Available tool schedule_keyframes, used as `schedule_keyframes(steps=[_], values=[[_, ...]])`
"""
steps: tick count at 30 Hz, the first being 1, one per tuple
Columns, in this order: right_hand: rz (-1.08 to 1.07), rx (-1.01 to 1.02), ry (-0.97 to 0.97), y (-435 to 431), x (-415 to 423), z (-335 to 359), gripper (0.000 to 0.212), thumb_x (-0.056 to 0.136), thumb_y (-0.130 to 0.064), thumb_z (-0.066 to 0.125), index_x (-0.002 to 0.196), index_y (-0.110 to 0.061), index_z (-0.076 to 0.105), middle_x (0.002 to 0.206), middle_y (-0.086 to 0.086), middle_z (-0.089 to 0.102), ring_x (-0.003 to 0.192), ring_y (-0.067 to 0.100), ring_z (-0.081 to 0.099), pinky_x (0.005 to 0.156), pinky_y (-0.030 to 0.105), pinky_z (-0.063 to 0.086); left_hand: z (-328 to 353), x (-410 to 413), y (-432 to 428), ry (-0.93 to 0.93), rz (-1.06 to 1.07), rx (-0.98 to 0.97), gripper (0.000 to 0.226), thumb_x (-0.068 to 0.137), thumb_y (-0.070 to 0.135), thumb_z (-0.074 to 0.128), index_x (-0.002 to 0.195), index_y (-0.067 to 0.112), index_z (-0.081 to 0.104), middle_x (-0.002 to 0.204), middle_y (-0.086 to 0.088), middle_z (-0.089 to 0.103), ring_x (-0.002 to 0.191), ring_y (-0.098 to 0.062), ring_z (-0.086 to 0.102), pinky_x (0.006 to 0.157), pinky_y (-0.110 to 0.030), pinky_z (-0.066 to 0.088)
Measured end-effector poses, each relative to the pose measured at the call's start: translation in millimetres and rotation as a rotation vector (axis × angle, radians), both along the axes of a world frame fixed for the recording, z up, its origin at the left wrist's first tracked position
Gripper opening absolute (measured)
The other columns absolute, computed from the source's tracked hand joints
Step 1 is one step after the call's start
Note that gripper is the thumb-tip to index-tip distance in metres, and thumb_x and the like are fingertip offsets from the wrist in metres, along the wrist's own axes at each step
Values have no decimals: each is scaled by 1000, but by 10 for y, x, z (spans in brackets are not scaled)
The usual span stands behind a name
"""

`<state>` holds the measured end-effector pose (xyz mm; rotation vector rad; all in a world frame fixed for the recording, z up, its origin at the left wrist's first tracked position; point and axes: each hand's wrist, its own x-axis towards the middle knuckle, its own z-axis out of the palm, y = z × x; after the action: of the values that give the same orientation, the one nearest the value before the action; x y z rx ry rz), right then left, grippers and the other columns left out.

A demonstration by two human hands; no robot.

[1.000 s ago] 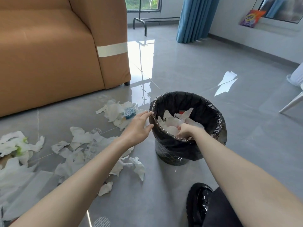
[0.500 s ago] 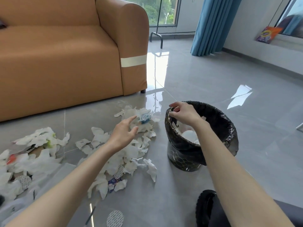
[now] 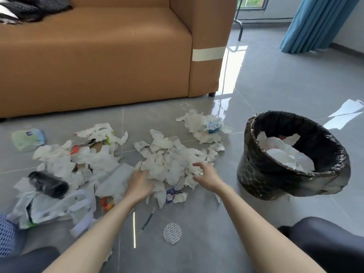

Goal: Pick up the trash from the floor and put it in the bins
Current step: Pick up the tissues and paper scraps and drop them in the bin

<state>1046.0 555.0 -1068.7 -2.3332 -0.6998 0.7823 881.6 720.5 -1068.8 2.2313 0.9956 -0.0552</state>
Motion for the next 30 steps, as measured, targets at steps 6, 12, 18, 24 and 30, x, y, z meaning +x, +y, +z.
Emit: schedule_keyframes(steps=[6,12,18,24,30], values=[[24,-130,-17,222,-401,-512,73,83,-27,64,145,-30,27,155,10,7,142,36,7,111,45,26,-472,-358,107,278,17,9,73,91,36,53,150,34,10,159,-7,-1,144,-37,1,116,-51,14],[126,-281,64,379,-466,-780,89,79,-30,68,149,-40,13,158,13,-15,145,38,-10,113,49,22,-741,-605,168,295,110,23,82,84,42,58,146,48,4,157,-8,-11,143,-41,-4,110,-56,26],[161,-331,-231,343,-656,-1002,57,78,-34,66,131,-30,46,146,12,23,131,35,26,100,41,39,-983,-725,67,297,85,-76,80,82,33,62,147,37,16,156,-5,7,141,-35,14,112,-44,28],[172,-251,-300,277,-774,-1001,18,86,-6,50,94,-16,62,105,7,46,101,29,43,71,33,38,-990,-737,-67,110,62,-24,44,90,11,51,133,23,49,128,-6,43,120,-24,44,98,-29,41],[62,-115,-187,171,-641,-879,23,77,2,50,71,-20,51,86,7,58,80,25,50,62,31,31,-872,-594,-68,-82,159,-94,37,94,10,49,131,17,51,132,-7,51,121,-20,49,88,-16,31]])
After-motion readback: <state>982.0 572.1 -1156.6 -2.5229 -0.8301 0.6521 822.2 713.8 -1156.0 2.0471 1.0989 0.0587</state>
